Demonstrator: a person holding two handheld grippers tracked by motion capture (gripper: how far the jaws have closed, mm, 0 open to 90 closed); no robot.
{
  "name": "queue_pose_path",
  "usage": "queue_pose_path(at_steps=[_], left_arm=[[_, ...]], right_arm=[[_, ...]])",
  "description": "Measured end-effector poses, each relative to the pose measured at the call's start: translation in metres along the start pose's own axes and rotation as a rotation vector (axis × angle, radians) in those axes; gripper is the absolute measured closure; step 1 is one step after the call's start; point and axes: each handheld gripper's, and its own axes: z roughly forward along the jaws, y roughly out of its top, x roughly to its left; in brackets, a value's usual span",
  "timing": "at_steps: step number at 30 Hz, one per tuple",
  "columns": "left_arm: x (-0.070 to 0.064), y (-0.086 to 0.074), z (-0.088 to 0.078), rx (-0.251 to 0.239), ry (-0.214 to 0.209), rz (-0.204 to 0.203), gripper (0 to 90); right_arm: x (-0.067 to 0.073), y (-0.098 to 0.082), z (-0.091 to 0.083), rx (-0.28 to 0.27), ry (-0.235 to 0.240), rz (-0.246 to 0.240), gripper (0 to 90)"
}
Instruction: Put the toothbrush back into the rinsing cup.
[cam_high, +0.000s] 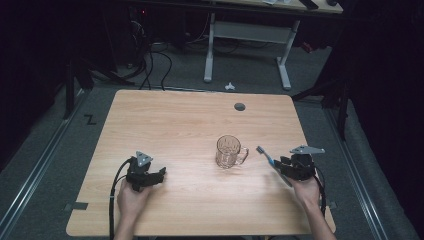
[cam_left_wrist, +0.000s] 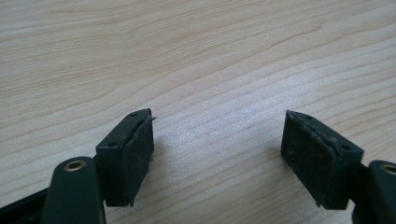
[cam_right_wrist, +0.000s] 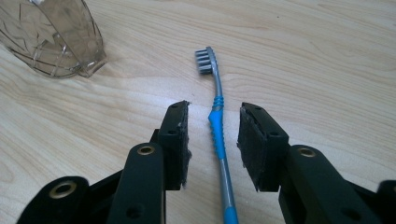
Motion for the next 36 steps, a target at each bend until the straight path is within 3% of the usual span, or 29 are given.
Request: queue_pose_path(at_steps=[16,21,24,27,36], left_arm=[[0.000,0.000,0.000,0.000,-0.001,-0.001,26.1],[0.000,0.000,0.000,0.000,0.000,0.000,26.1],[0.000,0.000,0.000,0.001,0.000,0.001,26.1],[0.000,0.000,0.000,0.000,-0.001,-0.001,26.0],[0.000,0.000,0.000,0.001,0.001,0.002,26.1]], right_arm=[[-0.006,0.020,0.013,0.112,-0.005,-0.020,61.7],[-0.008,0.027,0.024,0.185,-0.009,-0.029,62.4],[-0.008,0.031,0.026,0.196,-0.003,-0.026,62.9],[-0.006,0.037,0.031,0.250,0.000,-0.052,64.0],[-0.006,0.047,0.038,0.320,-0.003,-0.059,65.7]])
